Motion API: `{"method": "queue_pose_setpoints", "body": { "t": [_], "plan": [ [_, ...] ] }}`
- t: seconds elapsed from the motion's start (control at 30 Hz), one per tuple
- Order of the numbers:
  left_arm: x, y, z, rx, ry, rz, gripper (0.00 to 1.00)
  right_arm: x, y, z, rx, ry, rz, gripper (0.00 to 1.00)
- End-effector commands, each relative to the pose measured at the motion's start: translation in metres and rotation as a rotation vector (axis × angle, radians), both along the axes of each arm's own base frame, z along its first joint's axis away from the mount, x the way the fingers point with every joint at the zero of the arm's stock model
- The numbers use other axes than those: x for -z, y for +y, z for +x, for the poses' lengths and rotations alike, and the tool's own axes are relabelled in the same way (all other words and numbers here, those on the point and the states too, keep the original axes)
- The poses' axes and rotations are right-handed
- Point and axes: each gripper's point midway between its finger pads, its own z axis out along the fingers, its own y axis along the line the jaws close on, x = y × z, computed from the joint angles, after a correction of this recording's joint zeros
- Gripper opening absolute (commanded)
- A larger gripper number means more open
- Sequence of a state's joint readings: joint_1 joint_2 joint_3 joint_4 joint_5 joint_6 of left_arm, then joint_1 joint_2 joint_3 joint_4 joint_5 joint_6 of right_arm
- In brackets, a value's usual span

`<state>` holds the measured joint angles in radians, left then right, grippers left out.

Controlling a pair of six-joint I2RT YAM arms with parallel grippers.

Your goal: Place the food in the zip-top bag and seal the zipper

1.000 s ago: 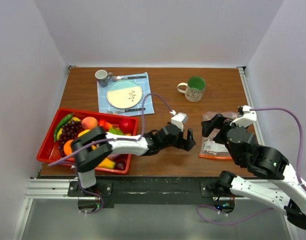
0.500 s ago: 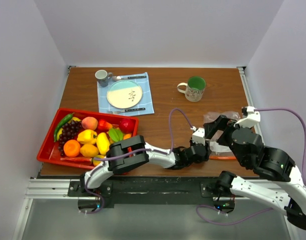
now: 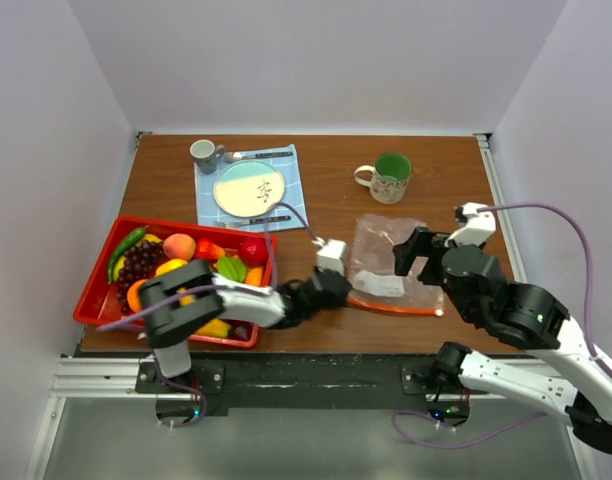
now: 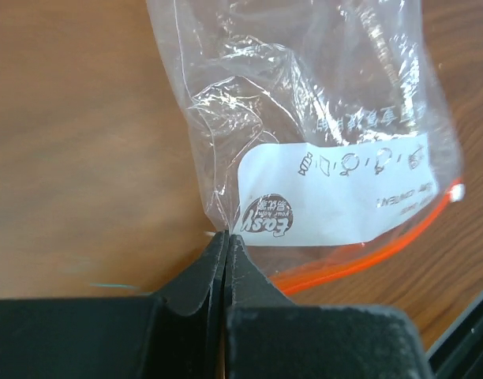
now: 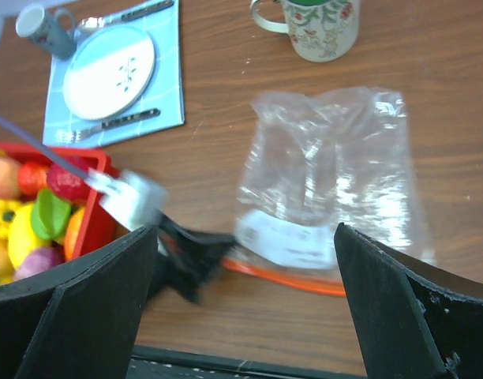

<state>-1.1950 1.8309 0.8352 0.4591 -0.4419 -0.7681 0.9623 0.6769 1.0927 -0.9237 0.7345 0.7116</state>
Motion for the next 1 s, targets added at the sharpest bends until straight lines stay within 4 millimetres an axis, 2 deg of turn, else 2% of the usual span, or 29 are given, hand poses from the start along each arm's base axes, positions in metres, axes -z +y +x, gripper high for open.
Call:
{"method": "queue_pose_setpoints", "body": {
  "t": [0.0, 0.03, 0.07, 0.1, 0.13, 0.17, 0.27, 0.4, 0.5, 0.67, 0.73, 0.87, 0.97],
  "plan": [
    [-0.058, 0.035, 0.027, 0.143, -0.053, -0.097, 0.00, 0.005, 0.036, 0.007, -0.179, -0.013, -0.093, 0.99],
    [-0.066, 0.048, 0.029, 0.151, -0.042, -0.068, 0.00, 0.009, 0.043, 0.008, -0.216, -0.006, -0.115, 0.97],
    [-0.070, 0.052, 0.026, 0.178, -0.035, -0.046, 0.00, 0.021, 0.054, 0.008, -0.270, 0.023, -0.164, 0.96],
    [-0.085, 0.050, 0.030, 0.203, -0.059, -0.028, 0.00, 0.028, 0.064, 0.005, -0.330, 0.048, -0.174, 0.93],
    [-0.081, 0.063, 0.028, 0.201, -0.010, 0.031, 0.00, 0.034, 0.070, 0.003, -0.364, 0.064, -0.188, 0.92],
    [-0.084, 0.065, 0.026, 0.222, 0.007, 0.046, 0.00, 0.044, 0.078, 0.003, -0.405, 0.080, -0.218, 0.92],
    [-0.091, 0.080, 0.024, 0.248, 0.095, 0.077, 0.00, 0.057, 0.092, -0.003, -0.493, 0.090, -0.239, 0.92],
    [-0.122, 0.098, 0.020, 0.300, 0.118, 0.003, 0.00, 0.069, 0.097, -0.007, -0.539, 0.084, -0.300, 0.92],
    [-0.136, 0.105, 0.020, 0.332, 0.135, -0.016, 0.00, 0.076, 0.101, -0.013, -0.574, 0.070, -0.336, 0.92],
    [-0.147, 0.109, 0.018, 0.353, 0.160, -0.043, 0.00, 0.084, 0.109, -0.022, -0.593, 0.052, -0.390, 0.92],
    [-0.152, 0.110, 0.017, 0.361, 0.163, -0.060, 0.00, 0.097, 0.119, -0.028, -0.617, 0.076, -0.448, 0.91],
    [-0.162, 0.112, 0.015, 0.368, 0.158, -0.072, 0.00, 0.109, 0.112, -0.020, -0.502, 0.048, -0.609, 0.93],
    [-0.163, 0.114, 0.012, 0.369, 0.164, -0.072, 0.00, 0.112, 0.113, -0.015, -0.466, 0.036, -0.628, 0.93]
  ]
}}
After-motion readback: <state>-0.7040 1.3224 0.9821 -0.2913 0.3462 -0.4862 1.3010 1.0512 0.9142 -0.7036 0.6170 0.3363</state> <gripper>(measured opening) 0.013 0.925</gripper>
